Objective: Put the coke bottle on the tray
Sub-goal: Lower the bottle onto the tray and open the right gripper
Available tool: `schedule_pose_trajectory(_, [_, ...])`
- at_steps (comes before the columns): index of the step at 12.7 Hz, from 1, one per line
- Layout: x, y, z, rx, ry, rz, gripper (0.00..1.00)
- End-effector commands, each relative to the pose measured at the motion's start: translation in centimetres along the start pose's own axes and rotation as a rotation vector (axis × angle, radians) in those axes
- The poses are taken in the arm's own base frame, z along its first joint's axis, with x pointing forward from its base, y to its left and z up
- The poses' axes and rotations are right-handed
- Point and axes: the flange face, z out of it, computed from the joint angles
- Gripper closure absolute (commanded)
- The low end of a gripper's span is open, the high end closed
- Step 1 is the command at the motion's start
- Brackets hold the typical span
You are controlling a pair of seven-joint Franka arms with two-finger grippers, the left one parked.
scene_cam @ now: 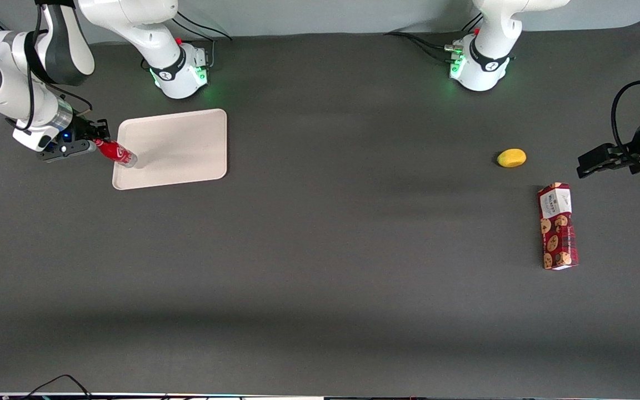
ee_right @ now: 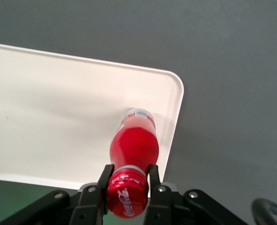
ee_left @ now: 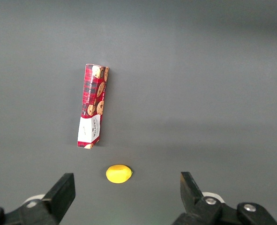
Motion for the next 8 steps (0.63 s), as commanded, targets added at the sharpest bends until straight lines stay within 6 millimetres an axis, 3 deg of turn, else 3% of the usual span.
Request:
schedule_pose_trajectory(1, [-0.8,1.5,0.3,-0.014,0.023,-0.017,0.98])
schedule_pose_trajectory(4, [-0.6,1.6,2.1,-0.011,0.021,-0.013,0.94])
schedule_pose_trajectory(6, [-0.5,1.6,2.7,-0.011,0.025,-0.011,0.85])
schedule_pose_trajectory(8, [-0.7,2.1,3.3,-0.004,0.025,0.003,0.67])
